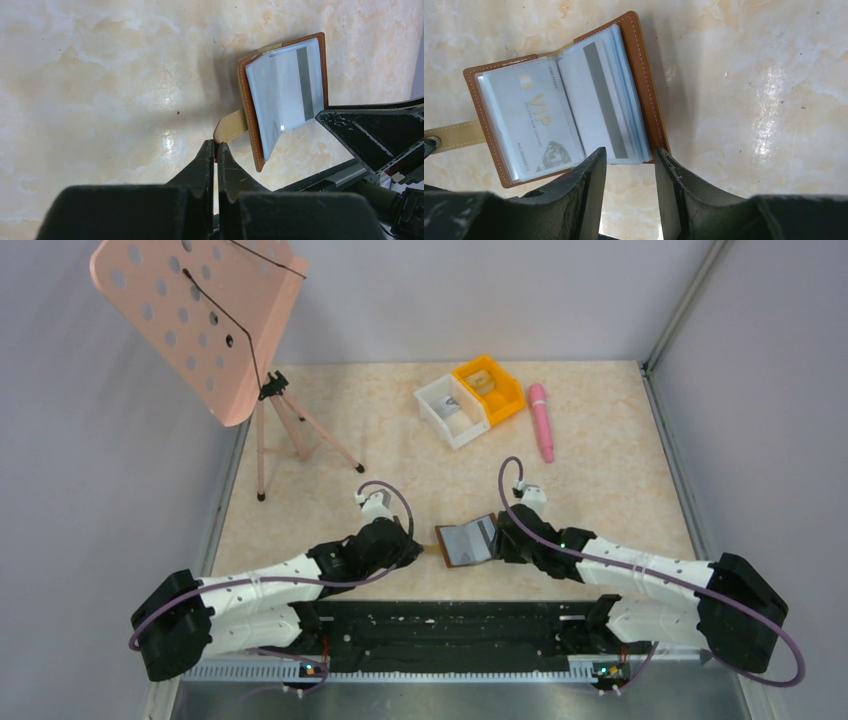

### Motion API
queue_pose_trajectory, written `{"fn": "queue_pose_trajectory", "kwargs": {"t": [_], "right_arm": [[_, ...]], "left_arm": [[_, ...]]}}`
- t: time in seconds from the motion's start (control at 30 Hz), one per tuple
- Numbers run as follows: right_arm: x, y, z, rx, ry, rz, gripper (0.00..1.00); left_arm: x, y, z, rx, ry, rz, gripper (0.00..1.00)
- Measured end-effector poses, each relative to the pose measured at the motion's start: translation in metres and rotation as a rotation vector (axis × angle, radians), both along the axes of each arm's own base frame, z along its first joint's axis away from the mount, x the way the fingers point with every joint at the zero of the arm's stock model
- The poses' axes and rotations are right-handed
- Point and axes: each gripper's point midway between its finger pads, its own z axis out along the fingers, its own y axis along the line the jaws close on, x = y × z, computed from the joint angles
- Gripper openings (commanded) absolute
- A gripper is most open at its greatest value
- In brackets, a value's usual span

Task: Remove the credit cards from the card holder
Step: Open the card holder at the center of the board.

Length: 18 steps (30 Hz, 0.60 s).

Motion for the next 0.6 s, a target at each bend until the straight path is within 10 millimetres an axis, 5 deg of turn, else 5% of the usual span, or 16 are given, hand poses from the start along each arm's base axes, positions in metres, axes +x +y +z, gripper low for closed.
{"fn": "queue_pose_trajectory", "kwargs": {"t": [0.27, 0.37, 0.6], "right_arm": [[-0.002, 0.000, -0.001, -0.004, 0.007, 0.015, 0.41], [-0.004, 0.000, 0.003, -0.011, 0.016, 0.027, 0.41], [0.004, 0.022, 0.046, 0.102, -0.037, 0.074, 0.34]], "left_arm": [[0.001, 0.004, -0.004, 0.026, -0.004, 0.009, 0.00], [0.001, 0.006, -0.005, 0.040, -0.001, 0.008, 0.09], [0.001, -0.001, 0.007, 0.032, 0.001, -0.018, 0.23]]}}
